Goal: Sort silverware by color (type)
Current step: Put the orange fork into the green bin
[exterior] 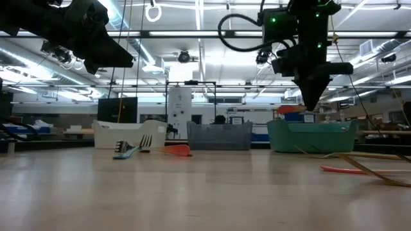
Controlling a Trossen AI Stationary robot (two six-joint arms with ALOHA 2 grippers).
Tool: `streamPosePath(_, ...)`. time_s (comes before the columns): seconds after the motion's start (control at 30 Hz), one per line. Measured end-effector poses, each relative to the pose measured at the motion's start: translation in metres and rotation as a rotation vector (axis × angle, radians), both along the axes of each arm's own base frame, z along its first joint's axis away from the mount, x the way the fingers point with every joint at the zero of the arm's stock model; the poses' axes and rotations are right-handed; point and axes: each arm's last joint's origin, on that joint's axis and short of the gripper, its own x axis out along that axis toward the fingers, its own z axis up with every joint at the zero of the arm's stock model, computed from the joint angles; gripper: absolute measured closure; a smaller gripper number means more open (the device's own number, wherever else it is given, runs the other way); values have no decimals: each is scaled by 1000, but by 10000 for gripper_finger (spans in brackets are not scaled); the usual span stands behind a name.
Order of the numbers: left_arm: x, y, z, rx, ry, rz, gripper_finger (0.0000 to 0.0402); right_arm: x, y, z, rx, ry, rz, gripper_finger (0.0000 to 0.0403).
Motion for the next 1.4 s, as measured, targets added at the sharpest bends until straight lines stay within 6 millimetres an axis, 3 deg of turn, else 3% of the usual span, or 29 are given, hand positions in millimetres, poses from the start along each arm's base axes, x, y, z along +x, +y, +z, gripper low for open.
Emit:
streamPosePath(0.33,0,0,0,0,0,0,276,-10,-39,1,-38,0,-108,392)
streamPosePath(0.7,0,0,-1,0,9,1,276,-16,-83,0,-35,-138,-177,392)
streamPosePath(1.03,-1,0,-3,2,35,0,276,-31,-95,-24,-17,-136,-204,392)
streamPosePath(1.4,-1,0,-3,3,36,0,276,-37,-92,-50,25,-179,-184,392)
